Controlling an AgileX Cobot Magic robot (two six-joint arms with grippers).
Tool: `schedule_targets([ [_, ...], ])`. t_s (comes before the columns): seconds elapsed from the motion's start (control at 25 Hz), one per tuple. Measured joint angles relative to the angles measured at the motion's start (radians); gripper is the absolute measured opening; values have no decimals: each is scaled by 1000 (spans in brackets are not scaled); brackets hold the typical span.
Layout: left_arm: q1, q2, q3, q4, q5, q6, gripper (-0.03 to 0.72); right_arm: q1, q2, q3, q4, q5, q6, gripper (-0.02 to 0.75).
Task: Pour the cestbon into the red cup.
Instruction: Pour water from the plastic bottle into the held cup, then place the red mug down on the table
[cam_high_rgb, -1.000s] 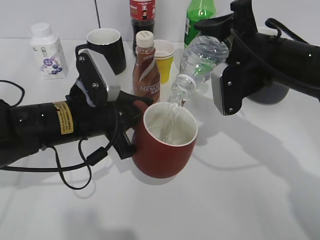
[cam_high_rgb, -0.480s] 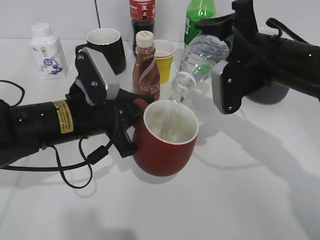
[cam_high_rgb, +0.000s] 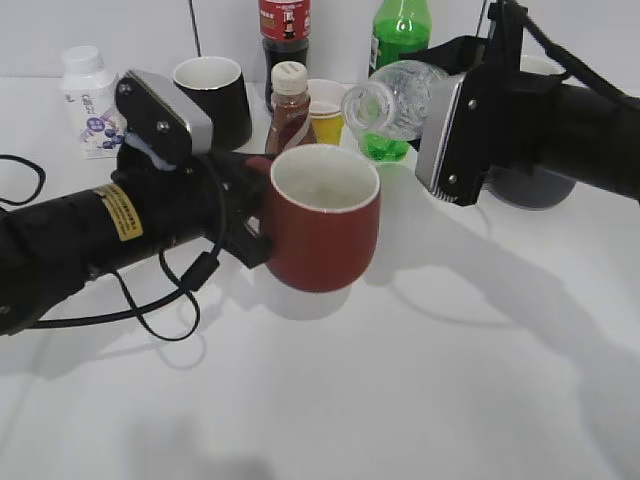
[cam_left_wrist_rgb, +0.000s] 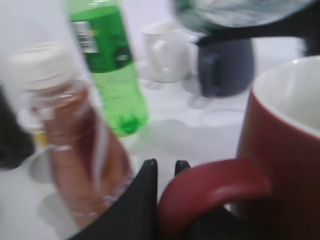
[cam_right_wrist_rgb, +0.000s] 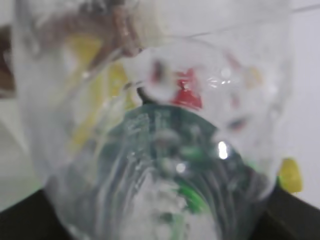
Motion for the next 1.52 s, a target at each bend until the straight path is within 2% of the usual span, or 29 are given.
schedule_targets([
  [0.2,0,1,0,-54,-35,1,67,0,9,-3,-50,-57,257,461],
  [0.32,0,1,3,-96,-41,1,67,0,37,-31,-59,-97,495,461],
  [0.44,0,-18,30,-190,-41,1,67,0,73,-71,-35,-108,717,461],
  [0.52,11,-42,55,-241,-45,16,67,0,94,-83,21,-110,789,461],
  [0.76,86,-77,109,-384,-66,102,67,0,154,-86,223,-165,853,461],
  [1.04,227,-38,111,-419,-97,108,67,0,234,-104,263,-185,952,461],
  [1.16,272,26,111,-432,-138,108,67,0,271,-108,313,-189,966,461],
  [1.32,283,134,103,-450,-237,109,67,0,322,-110,391,-213,968,461],
  [1.52,283,264,37,-455,-278,105,64,0,351,-110,399,-229,970,461],
])
